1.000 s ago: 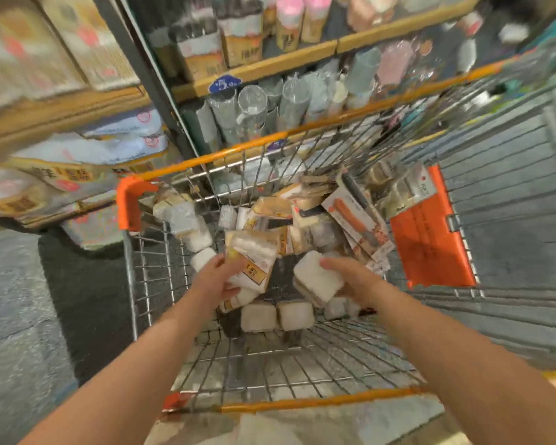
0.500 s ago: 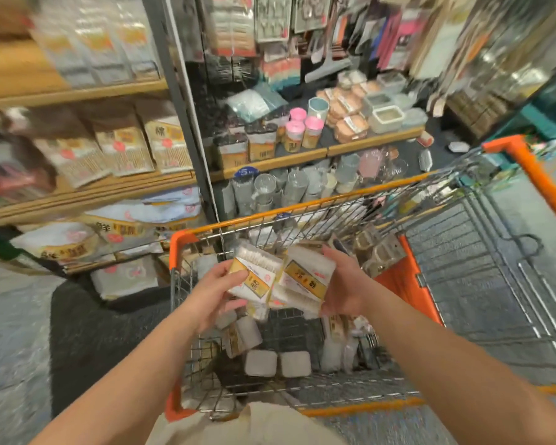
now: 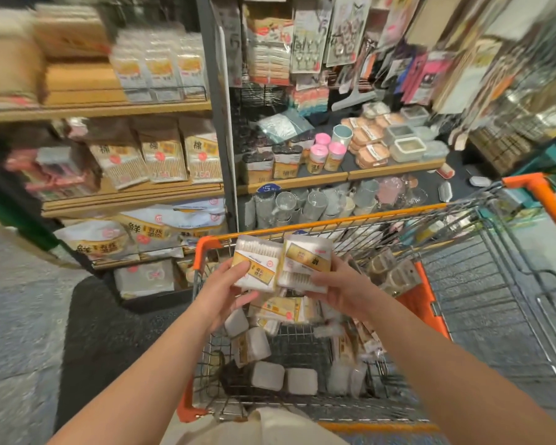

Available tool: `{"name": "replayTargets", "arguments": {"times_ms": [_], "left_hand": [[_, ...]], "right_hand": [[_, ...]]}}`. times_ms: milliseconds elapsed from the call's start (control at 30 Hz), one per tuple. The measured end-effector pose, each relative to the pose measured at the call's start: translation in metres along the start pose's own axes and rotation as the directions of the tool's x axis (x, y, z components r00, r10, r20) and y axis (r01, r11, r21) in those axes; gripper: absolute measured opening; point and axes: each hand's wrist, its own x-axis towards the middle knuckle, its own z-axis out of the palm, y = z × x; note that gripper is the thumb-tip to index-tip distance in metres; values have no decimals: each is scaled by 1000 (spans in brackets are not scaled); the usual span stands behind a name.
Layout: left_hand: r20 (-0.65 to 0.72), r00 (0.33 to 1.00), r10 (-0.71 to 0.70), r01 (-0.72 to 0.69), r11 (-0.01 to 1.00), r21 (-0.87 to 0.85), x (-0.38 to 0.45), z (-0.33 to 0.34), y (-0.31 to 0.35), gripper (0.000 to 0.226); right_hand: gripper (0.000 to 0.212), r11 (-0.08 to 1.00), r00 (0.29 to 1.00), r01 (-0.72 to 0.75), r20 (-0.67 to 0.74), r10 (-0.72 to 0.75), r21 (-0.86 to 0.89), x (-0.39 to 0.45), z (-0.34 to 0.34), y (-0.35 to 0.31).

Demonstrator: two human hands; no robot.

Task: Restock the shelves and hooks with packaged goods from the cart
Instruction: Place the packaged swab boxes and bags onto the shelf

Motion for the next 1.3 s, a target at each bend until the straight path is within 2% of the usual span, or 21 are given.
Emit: {"name": "replayTargets", "arguments": {"times_ms": [167,300,367,500,567,733,867,1033,1133,1300], "left_hand": [[93,995,20,-20,1000,0,-4,-3,13,55],[138,989,60,-61,998,-3,-13,-4,27,51],[118,989,86,-85,996,-9,-16,-8,34,53],[61,988,144,-140,988,-70,-22,-32,50,60],[32,983,178,-175,981,-81,-28,-49,62,65],[10,973,229,-227,968,-110,-49,-96,91,80],[-17,975,220,-220,972,-78,-63,-134,109,48],[-6,974,229,-229,973,-24,-84,-199,141,42],[-19,973,231,-231,973,3,-96,-237,156,42],[-53,971,233,-233,972,-3,-113,-282,174,34]], "right_hand": [[78,997,995,79,-64,-79,0,5,12,-3],[65,987,984,156,-84,-158,-27,2,24,-12],[61,978,981,180,-60,-187,-102,-3,34,-18],[46,911,978,180,-29,-205,-371,-7,62,-28],[46,888,978,180,-24,-209,-423,-6,81,-32],[44,901,981,156,-39,-188,-404,8,130,-33],[39,886,979,155,-51,-196,-437,24,175,-25],[45,905,968,204,-60,-243,-372,46,239,0],[50,919,952,237,-111,-284,-317,65,277,16],[25,930,925,338,-130,-357,-144,84,328,27]]}}
